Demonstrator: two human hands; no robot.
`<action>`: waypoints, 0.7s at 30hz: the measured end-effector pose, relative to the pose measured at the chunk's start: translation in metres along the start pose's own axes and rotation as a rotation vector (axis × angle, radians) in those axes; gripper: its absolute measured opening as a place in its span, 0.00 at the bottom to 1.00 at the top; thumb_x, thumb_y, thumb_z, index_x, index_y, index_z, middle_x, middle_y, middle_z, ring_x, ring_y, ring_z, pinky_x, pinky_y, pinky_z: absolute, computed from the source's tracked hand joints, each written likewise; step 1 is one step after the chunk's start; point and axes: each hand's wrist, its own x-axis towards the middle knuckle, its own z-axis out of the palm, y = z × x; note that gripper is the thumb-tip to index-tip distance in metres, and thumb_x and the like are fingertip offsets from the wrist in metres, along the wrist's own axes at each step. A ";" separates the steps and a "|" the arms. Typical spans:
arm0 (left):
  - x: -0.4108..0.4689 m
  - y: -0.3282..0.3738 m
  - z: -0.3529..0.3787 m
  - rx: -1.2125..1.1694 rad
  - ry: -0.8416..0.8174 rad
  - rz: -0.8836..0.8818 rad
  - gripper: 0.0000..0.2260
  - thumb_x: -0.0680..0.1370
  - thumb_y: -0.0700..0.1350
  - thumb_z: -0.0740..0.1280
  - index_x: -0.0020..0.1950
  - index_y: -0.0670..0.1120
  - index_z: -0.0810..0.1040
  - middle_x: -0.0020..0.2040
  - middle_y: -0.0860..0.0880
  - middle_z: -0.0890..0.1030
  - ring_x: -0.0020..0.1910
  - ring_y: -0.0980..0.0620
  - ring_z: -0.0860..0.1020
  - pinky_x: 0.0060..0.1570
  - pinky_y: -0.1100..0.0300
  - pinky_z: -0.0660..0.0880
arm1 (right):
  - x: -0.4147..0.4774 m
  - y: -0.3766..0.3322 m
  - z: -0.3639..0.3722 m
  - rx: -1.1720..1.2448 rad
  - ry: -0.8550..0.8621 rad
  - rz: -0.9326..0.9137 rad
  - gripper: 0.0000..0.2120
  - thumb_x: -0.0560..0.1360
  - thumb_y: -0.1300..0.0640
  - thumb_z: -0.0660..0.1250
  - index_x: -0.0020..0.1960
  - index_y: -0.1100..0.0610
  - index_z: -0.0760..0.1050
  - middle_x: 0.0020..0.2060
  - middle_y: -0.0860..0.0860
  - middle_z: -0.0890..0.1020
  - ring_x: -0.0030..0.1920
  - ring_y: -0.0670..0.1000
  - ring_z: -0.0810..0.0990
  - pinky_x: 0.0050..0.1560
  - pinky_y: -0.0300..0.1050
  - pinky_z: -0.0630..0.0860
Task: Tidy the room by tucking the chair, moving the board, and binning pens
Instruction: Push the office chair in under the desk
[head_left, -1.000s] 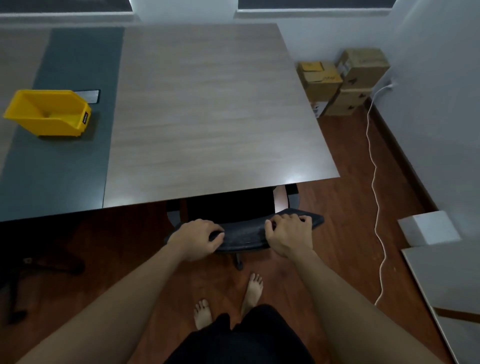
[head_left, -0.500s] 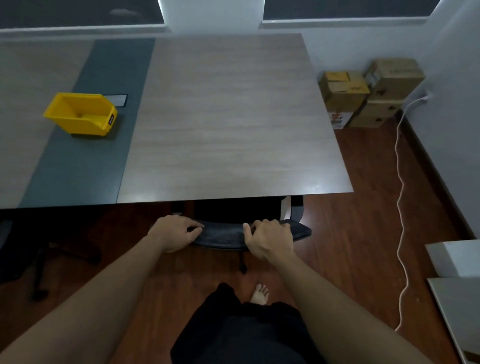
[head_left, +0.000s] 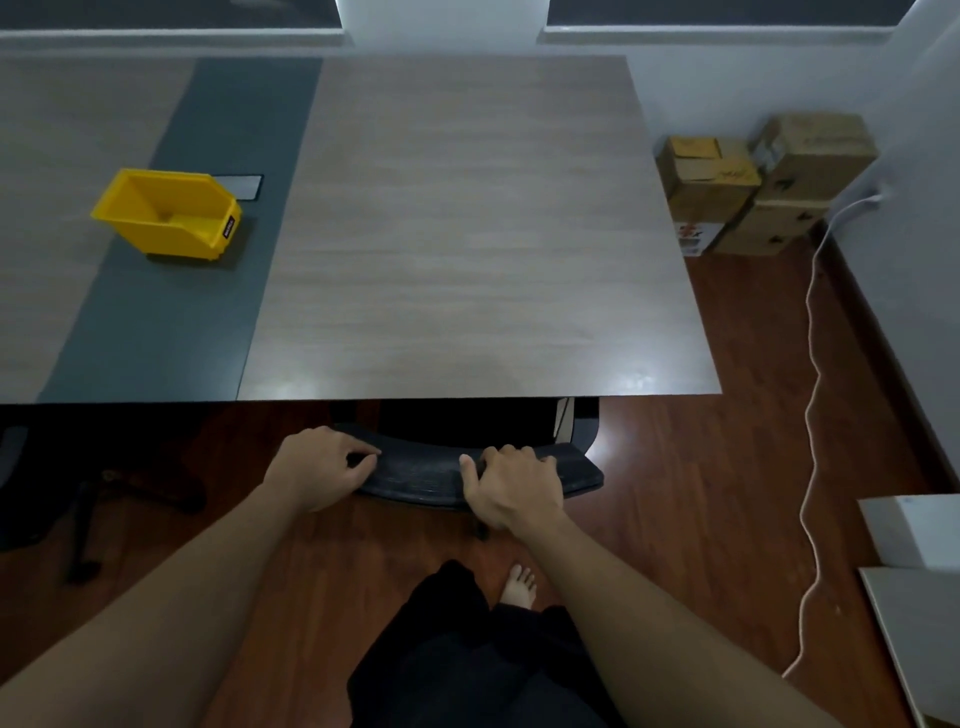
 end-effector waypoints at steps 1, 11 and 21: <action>0.001 -0.003 -0.002 0.004 0.010 -0.003 0.18 0.81 0.64 0.57 0.62 0.65 0.85 0.29 0.59 0.77 0.29 0.59 0.76 0.26 0.63 0.64 | 0.003 -0.003 -0.001 0.000 0.001 -0.005 0.37 0.81 0.33 0.43 0.65 0.56 0.80 0.59 0.57 0.83 0.61 0.63 0.78 0.62 0.65 0.70; 0.018 -0.036 0.006 -0.033 0.146 -0.092 0.20 0.77 0.67 0.58 0.55 0.63 0.87 0.40 0.56 0.86 0.40 0.51 0.84 0.37 0.59 0.77 | 0.051 -0.024 -0.019 -0.006 -0.066 -0.034 0.34 0.81 0.32 0.44 0.66 0.52 0.79 0.59 0.55 0.83 0.61 0.60 0.79 0.62 0.62 0.72; 0.016 -0.045 0.010 -0.045 0.209 -0.058 0.22 0.77 0.66 0.57 0.50 0.58 0.87 0.39 0.55 0.85 0.39 0.51 0.83 0.33 0.60 0.70 | 0.051 -0.034 -0.021 -0.050 -0.049 -0.006 0.32 0.80 0.31 0.45 0.66 0.46 0.79 0.59 0.52 0.84 0.58 0.57 0.81 0.60 0.58 0.75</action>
